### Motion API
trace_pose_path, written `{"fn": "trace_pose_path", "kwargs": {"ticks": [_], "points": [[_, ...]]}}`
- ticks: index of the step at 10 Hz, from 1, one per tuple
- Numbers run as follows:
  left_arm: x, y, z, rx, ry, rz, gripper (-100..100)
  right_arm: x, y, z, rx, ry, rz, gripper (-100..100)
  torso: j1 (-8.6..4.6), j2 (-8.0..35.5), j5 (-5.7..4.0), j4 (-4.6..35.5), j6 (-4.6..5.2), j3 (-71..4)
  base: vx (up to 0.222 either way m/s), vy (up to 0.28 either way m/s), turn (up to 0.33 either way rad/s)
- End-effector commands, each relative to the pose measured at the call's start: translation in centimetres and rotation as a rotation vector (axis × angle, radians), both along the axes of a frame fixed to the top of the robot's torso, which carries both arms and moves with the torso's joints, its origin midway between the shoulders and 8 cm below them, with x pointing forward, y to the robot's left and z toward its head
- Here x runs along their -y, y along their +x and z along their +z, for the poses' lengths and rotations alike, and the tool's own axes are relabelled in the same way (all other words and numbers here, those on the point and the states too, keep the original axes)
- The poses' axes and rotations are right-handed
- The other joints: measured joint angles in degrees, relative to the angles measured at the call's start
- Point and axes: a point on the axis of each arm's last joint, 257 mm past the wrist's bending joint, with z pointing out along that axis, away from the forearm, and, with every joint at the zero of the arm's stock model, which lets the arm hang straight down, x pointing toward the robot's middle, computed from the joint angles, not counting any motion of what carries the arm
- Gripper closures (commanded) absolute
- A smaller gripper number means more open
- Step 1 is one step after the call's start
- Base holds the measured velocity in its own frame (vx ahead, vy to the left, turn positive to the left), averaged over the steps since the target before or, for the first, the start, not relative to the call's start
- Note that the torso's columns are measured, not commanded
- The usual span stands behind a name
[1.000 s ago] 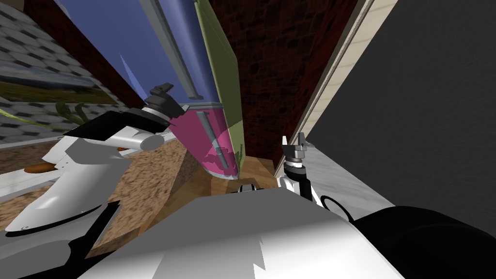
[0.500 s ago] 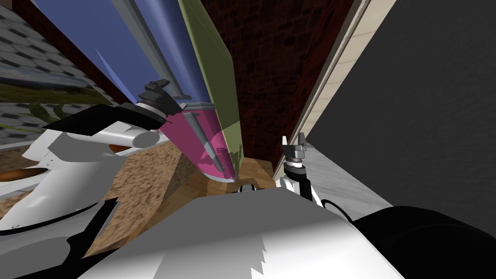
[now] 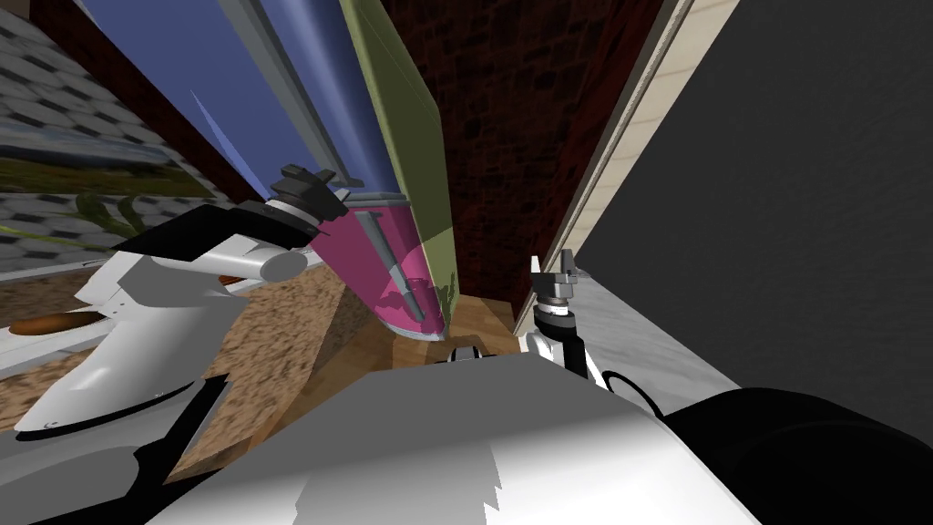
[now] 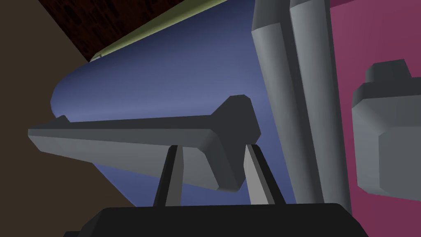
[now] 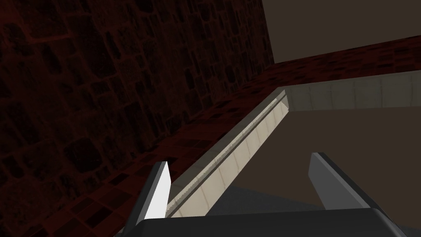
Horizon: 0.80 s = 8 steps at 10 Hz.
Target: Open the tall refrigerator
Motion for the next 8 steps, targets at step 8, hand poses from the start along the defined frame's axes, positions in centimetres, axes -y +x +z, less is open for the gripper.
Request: {"fn": "trace_pose_path", "kwargs": {"ticks": [8], "points": [[9.1, -5.1, 1.5, 0.004, 0.002, -0.259, 100, 0.0, 0.0, 0.0, 0.0, 0.0, 0.0, 0, 0.48, 0.21, 0.0, 0.61, -0.27, -0.17, -0.11, 0.236, 0.001]]}}
